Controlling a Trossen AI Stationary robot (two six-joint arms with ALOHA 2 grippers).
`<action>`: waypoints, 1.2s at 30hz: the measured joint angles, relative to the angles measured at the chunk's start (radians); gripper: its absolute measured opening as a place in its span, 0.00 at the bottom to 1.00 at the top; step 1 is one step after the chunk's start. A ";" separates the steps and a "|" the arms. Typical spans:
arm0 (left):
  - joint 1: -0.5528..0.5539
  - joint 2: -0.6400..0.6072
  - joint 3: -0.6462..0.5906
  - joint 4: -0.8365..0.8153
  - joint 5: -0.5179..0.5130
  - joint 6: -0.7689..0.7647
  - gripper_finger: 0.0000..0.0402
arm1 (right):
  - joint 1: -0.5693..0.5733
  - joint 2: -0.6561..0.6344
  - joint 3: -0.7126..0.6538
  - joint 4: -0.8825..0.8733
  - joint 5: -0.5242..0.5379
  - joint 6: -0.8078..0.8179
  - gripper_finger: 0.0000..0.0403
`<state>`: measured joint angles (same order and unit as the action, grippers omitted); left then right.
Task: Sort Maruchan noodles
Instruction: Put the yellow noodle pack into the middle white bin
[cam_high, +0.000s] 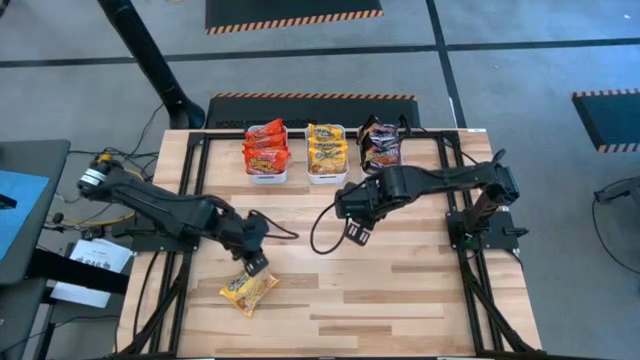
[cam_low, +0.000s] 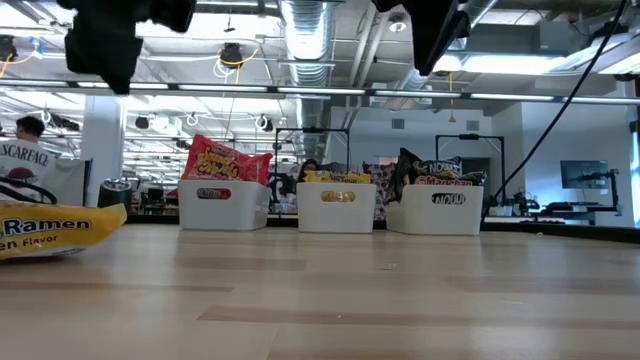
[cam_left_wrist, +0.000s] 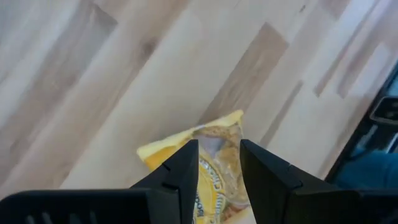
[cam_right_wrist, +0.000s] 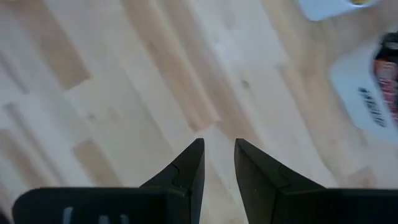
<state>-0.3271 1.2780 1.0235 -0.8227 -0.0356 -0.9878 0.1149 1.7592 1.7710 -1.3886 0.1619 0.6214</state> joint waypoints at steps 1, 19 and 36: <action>0.000 -0.016 0.005 -0.008 -0.010 -0.001 0.26 | 0.005 0.000 0.000 0.011 -0.014 -0.002 0.28; -0.036 -0.336 0.008 -0.014 -0.134 -0.113 0.26 | 0.013 0.000 0.000 0.369 -0.169 -0.185 0.28; -0.036 -0.477 0.008 0.007 -0.212 -0.047 0.26 | -0.059 0.082 0.005 0.810 -0.302 -0.163 0.60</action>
<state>-0.3630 0.8013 1.0313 -0.8158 -0.2475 -1.0347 0.0561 1.8414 1.7761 -0.5781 -0.1401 0.4583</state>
